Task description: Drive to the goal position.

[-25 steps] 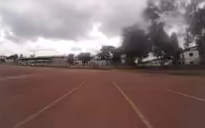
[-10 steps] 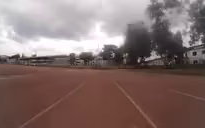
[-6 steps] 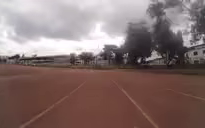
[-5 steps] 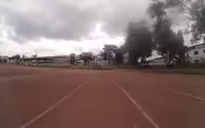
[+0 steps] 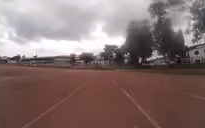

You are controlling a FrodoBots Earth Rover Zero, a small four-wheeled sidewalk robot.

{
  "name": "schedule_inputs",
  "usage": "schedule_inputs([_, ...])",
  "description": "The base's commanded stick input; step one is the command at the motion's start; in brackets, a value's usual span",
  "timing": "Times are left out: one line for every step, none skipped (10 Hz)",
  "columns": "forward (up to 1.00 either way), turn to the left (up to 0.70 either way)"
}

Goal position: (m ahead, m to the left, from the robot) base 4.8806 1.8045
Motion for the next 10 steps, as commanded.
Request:
schedule_inputs([0.70,0.00])
schedule_inputs([0.70,0.00])
schedule_inputs([0.70,0.00])
schedule_inputs([0.70,0.00])
schedule_inputs([0.70,0.00])
schedule_inputs([0.70,0.00])
schedule_inputs([0.70,0.00])
schedule_inputs([0.70,0.00])
schedule_inputs([0.70,0.00])
schedule_inputs([0.70,0.00])
